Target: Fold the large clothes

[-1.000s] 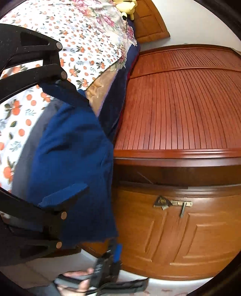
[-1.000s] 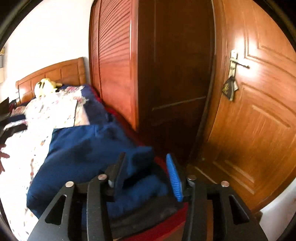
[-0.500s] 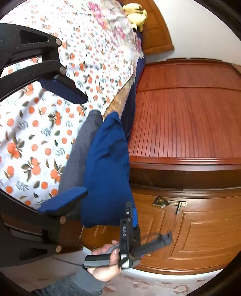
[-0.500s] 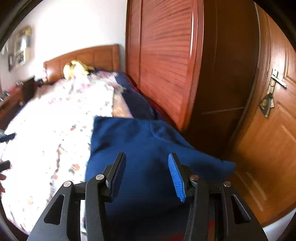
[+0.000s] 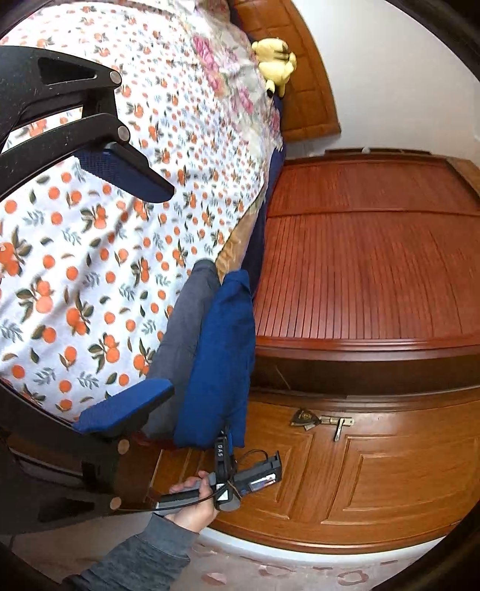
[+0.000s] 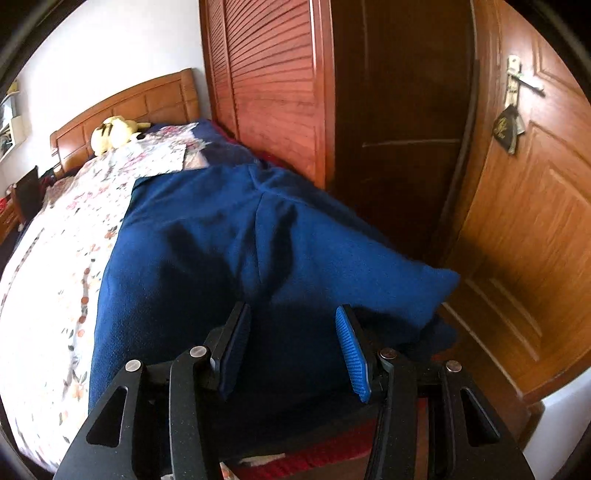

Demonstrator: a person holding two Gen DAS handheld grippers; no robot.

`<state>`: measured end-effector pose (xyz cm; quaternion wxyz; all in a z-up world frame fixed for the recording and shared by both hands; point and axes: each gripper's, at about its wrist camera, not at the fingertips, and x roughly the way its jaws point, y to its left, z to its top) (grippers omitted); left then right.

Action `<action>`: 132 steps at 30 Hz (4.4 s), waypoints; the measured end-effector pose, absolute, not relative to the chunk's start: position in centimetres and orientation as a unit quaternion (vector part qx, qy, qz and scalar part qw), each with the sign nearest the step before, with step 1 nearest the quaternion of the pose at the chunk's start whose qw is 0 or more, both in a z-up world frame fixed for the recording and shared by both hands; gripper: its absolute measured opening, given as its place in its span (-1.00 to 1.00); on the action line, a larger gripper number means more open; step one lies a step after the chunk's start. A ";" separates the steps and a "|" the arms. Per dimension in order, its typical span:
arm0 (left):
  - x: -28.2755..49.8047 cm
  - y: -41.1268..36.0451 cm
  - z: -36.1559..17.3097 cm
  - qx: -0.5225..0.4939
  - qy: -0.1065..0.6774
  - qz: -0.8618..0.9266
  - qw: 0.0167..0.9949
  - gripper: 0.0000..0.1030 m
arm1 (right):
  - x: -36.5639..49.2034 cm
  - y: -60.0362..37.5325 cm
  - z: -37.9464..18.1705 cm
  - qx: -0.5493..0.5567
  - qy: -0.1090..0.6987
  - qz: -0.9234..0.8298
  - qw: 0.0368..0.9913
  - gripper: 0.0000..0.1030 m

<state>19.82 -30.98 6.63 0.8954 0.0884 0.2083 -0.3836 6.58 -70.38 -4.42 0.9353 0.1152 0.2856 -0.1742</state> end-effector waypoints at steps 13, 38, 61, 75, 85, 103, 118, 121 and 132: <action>16.6 -23.7 6.0 0.086 0.221 -0.302 0.923 0.87 | 2.8 -55.2 1.0 0.062 0.213 -0.107 0.969 0.06; 17.3 -11.0 -1.6 0.032 0.295 -0.165 0.941 0.87 | 7.7 -35.2 -3.3 0.035 0.213 0.070 0.974 0.40; 8.6 -0.5 0.4 -0.026 0.274 -0.044 0.960 0.87 | 2.9 -29.0 -2.2 0.024 0.166 0.151 0.974 0.40; 3.2 -0.2 6.3 -0.014 0.192 -0.042 0.980 0.87 | -2.4 -28.5 -0.9 0.027 0.099 0.145 0.984 0.40; 2.7 -0.2 5.8 -0.016 0.191 -0.036 0.981 0.87 | -3.0 -29.0 -1.4 0.044 0.087 0.138 0.986 0.40; 2.5 -0.1 5.5 -0.014 0.192 -0.034 0.981 0.87 | -3.0 -28.8 -1.2 0.045 0.090 0.137 0.985 0.40; 2.3 -0.6 5.2 -0.014 0.194 -0.034 0.980 0.87 | -2.8 -28.9 -1.0 0.048 0.090 0.138 0.985 0.40; 2.3 -0.6 5.2 -0.014 0.194 -0.034 0.980 0.87 | -2.8 -28.9 -1.0 0.047 0.091 0.138 0.985 0.40; 2.3 -0.7 5.2 -0.014 0.195 -0.034 0.980 0.87 | -2.8 -29.1 -1.1 0.047 0.091 0.139 0.985 0.40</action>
